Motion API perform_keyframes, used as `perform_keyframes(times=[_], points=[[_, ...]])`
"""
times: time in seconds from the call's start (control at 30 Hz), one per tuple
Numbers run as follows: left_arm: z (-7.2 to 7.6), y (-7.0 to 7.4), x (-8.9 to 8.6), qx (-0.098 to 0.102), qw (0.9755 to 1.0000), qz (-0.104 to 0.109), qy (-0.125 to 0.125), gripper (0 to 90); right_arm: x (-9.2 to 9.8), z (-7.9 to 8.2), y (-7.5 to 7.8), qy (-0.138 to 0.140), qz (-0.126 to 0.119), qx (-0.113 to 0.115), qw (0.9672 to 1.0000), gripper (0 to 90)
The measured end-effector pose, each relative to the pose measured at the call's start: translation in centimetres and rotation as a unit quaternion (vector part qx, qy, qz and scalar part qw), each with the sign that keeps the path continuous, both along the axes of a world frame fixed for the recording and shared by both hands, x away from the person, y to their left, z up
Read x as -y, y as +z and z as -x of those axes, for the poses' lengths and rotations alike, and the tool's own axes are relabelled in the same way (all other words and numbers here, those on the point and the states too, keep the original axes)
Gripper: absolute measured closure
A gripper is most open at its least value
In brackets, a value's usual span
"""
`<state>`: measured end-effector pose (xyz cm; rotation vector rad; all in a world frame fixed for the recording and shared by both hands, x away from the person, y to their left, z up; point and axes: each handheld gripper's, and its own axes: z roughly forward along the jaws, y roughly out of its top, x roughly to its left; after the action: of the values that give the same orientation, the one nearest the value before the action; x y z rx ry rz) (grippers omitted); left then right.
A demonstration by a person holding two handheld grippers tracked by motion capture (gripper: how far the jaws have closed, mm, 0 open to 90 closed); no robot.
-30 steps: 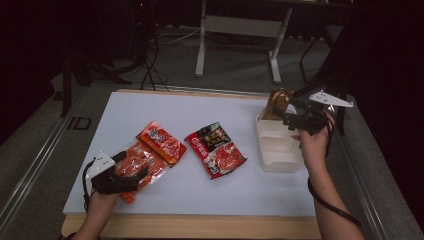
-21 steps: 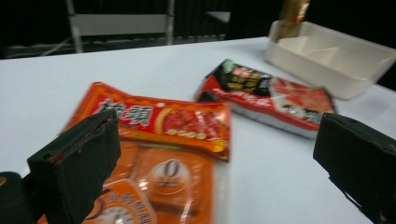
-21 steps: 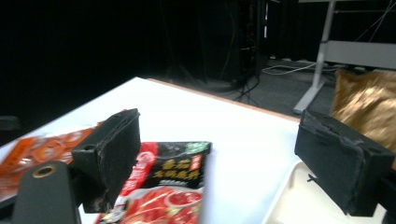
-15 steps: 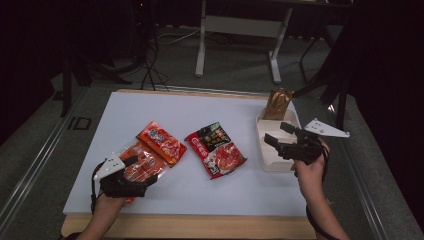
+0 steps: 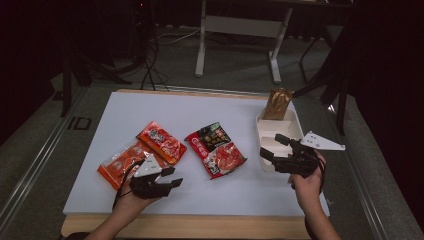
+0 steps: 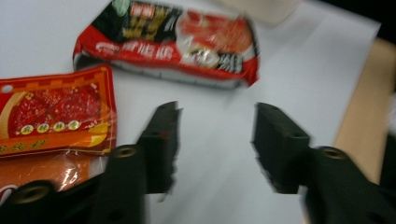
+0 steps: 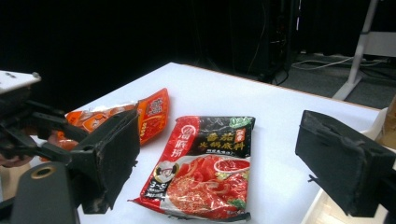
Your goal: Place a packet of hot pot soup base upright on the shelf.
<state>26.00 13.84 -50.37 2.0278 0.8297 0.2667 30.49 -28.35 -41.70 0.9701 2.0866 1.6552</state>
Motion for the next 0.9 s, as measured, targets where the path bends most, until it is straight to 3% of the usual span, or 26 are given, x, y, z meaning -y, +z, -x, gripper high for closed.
perform_keyframes(times=[0.1, 0.13, 0.2, 0.3, 0.4, 0.47, 0.63, 0.9], points=[[-1.0, -0.3, 0.9, -0.011, 0.9999, -0.013, 0.002, 70.2, 0.1, 0.0, 0.0, -0.002, -0.001, 0.001, 1.0, 13.8], [-1.3, -0.3, 1.2, -0.004, 0.9996, -0.028, 0.006, 73.6, 0.2, 0.0, 0.0, -0.001, -0.002, -0.001, 1.0, 13.9], [-2.1, -0.5, 1.7, -0.009, 0.9986, -0.053, 0.006, 79.9, 0.3, 0.0, -0.1, -0.003, -0.002, 0.0, 1.0, 13.9], [-3.2, -0.5, 2.3, -0.012, 0.9978, -0.062, 0.019, 83.7, 0.3, 0.0, -0.2, 0.0, -0.002, 0.0, 1.0, 13.9], [-4.3, -0.7, 3.0, -0.022, 0.9959, -0.084, 0.026, 89.1, 0.2, 0.0, -0.4, 0.002, -0.001, -0.004, 1.0, 14.0], [-5.0, -0.9, 3.5, -0.023, 0.9943, -0.099, 0.029, 89.6, 0.1, -0.1, -0.5, 0.002, 0.002, -0.005, 1.0, 14.0], [-6.7, -1.6, 4.0, -0.054, 0.9923, -0.105, 0.038, 89.6, 0.0, -0.1, -0.6, 0.0, -0.002, 0.008, 1.0, 14.0], [-8.4, -2.5, 5.5, -0.064, 0.9897, -0.119, 0.048, 89.7, -0.6, 0.3, -1.0, 0.013, 0.002, 0.023, 0.9997, 14.0]])
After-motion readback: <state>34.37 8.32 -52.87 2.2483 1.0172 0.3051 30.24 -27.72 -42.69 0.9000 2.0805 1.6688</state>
